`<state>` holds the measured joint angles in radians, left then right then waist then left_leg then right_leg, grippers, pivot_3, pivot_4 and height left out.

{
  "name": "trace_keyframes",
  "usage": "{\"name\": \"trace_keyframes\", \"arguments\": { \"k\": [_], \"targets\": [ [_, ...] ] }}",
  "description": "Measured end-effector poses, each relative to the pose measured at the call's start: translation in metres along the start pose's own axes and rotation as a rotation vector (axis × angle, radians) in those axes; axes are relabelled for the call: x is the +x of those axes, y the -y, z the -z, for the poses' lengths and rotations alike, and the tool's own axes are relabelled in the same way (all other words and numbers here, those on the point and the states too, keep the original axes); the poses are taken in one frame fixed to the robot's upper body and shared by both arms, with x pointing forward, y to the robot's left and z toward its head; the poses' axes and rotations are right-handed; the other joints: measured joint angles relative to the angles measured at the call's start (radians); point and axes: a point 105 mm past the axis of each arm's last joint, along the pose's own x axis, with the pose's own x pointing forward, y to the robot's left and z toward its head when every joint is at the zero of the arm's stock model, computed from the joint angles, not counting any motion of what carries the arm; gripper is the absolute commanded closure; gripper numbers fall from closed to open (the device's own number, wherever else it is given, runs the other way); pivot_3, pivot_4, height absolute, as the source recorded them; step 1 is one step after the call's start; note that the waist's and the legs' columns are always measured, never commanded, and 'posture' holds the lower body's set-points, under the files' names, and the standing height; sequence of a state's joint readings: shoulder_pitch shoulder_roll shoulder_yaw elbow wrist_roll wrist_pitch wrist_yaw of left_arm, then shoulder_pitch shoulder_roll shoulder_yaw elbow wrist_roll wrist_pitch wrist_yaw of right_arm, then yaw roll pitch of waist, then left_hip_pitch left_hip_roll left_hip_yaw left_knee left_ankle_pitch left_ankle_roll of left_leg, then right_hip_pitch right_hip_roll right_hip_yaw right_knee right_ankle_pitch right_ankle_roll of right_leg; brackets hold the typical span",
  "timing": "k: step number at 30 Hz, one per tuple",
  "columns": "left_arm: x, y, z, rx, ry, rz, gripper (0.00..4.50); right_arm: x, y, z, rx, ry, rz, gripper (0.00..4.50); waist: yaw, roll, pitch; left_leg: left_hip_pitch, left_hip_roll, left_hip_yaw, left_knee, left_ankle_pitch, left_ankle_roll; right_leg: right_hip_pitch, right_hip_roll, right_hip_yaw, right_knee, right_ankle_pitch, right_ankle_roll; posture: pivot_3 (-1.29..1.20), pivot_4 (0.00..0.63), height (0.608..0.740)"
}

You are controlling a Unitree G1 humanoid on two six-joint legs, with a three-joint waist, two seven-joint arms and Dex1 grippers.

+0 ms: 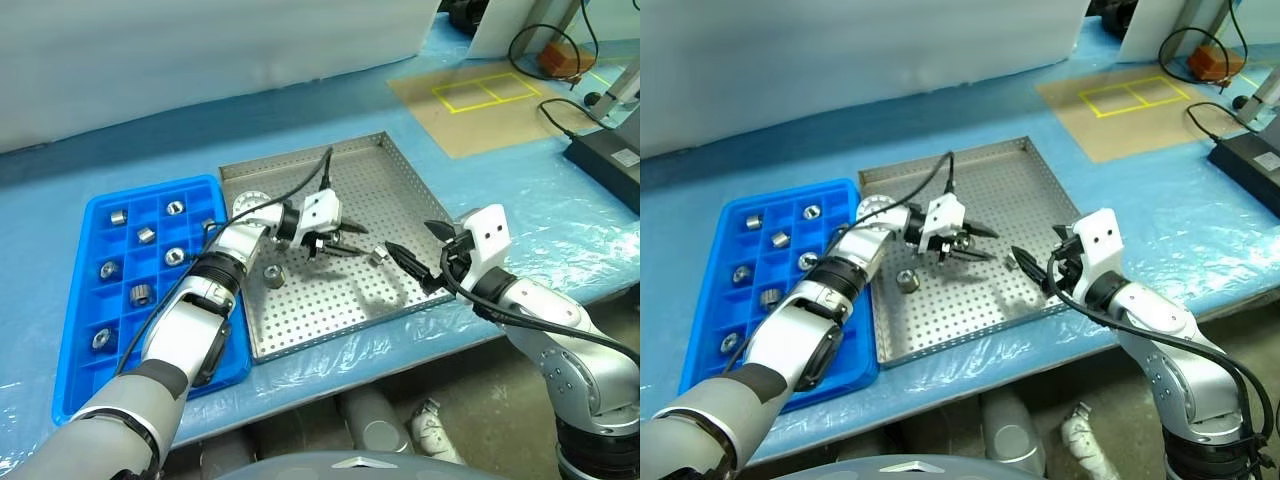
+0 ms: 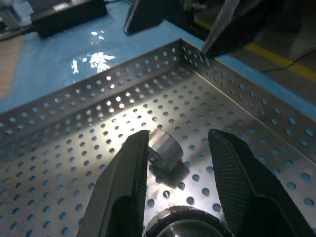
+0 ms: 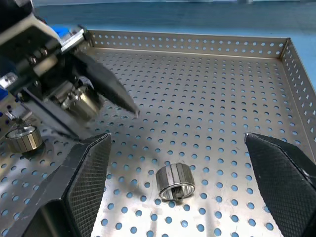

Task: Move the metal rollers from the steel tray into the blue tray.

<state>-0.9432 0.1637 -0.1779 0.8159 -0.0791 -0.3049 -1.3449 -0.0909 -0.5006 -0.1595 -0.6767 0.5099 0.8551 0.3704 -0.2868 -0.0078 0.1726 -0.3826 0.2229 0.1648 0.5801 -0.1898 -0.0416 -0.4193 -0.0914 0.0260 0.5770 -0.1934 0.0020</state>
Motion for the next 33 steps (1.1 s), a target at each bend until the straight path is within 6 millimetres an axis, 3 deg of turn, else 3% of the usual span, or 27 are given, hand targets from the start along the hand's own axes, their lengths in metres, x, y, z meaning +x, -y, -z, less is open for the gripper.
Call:
{"name": "trace_keyframes", "arguments": {
  "k": [12,19,26,33],
  "targets": [
    [-0.038,-0.015,-0.028,0.030,0.023,-0.064,2.90,0.027,0.000,-0.004,-0.021,0.029,-0.080,0.06,0.025,0.000,0.000,0.001,0.001,0.000,0.000,0.002,0.003,0.000,0.000,-0.001,0.002,0.000,0.000,-0.53,0.150,0.740],
    [-0.075,-0.010,-0.034,-0.024,-0.029,-0.112,2.90,0.043,-0.001,-0.011,-0.044,0.052,-0.151,0.06,0.065,0.000,0.001,0.004,0.001,0.000,0.000,0.003,0.001,0.000,0.000,-0.001,0.008,0.000,0.000,-0.37,0.150,0.740],
    [-0.127,0.001,-0.043,-0.150,-0.069,-0.278,2.90,0.074,-0.009,-0.025,-0.069,0.084,-0.288,0.06,0.145,0.001,0.001,0.006,0.004,0.000,-0.003,0.005,-0.008,-0.003,0.002,0.000,0.014,0.000,0.000,-0.16,0.150,0.740],
    [-0.167,0.036,-0.035,-0.322,-0.095,-0.497,2.90,0.108,-0.035,-0.031,-0.094,0.098,-0.482,0.06,0.278,0.001,0.001,0.004,0.013,0.001,-0.010,0.009,-0.015,-0.009,0.008,-0.004,0.015,-0.001,-0.002,0.04,0.150,0.740]
  ]
}}
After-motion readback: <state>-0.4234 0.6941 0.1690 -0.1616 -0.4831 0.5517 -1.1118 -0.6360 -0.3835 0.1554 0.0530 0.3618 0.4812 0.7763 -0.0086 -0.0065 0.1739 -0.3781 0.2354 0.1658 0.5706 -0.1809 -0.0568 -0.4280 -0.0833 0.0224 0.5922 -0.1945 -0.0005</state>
